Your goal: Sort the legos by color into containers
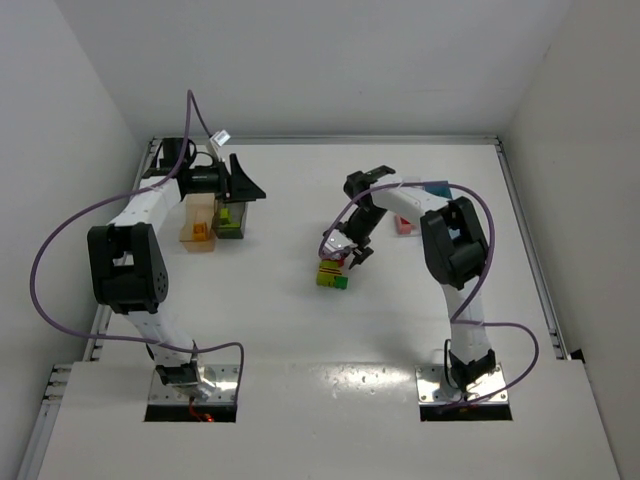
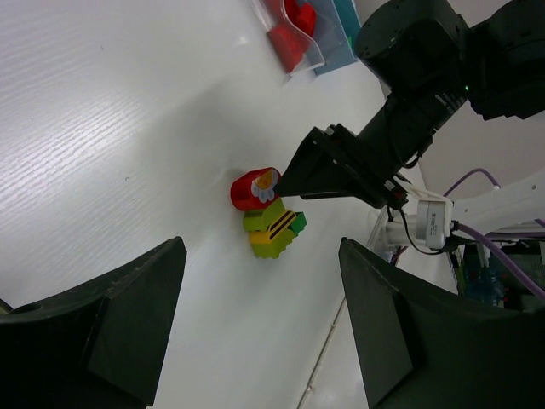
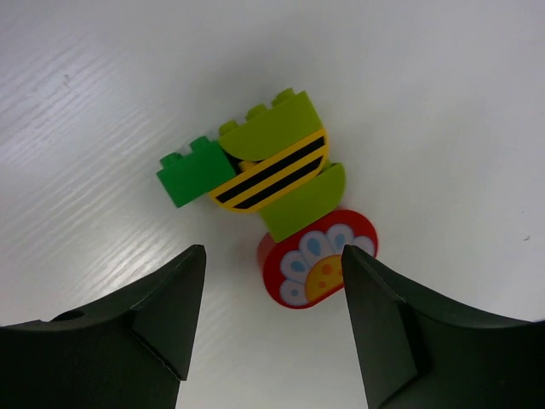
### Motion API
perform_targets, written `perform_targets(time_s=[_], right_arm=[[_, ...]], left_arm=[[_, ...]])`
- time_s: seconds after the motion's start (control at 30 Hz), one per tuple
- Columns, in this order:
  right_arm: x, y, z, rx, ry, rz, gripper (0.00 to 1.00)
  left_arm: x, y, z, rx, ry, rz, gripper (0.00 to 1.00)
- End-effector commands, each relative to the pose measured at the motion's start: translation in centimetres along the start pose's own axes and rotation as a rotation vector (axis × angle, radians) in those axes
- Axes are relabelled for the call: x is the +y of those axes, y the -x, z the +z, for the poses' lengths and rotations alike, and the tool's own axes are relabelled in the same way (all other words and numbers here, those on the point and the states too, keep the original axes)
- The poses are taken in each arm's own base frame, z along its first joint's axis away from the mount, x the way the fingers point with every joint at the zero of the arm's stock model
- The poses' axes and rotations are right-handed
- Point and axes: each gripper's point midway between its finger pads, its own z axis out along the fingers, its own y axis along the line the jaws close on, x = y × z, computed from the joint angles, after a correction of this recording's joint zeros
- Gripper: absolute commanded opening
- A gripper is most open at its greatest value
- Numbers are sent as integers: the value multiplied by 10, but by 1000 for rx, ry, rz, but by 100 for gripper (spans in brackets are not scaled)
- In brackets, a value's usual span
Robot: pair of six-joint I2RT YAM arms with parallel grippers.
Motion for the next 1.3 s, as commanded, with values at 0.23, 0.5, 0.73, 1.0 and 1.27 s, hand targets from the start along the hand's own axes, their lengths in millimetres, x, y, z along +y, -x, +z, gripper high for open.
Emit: perform_targets(time_s=[0.23, 0.5, 0.73, 1.0, 1.27], right_arm=[[-56, 32, 2, -60, -20, -924, 64], [-40, 27, 11, -98, 59, -965, 63], [-40, 26, 34, -98, 48, -1022, 63], [-67, 32, 40, -28, -76, -1135, 63], [-69, 46, 48, -24, -104, -1202, 71]], left_arm=[[-10, 13, -7, -30, -33, 42, 79], [-5, 21, -17, -59, -16, 30, 79], [-3, 19, -19, -66, -11, 18, 79], [-4, 15, -20, -69, -12, 16, 79], [0, 19, -26, -87, -2, 9, 79]])
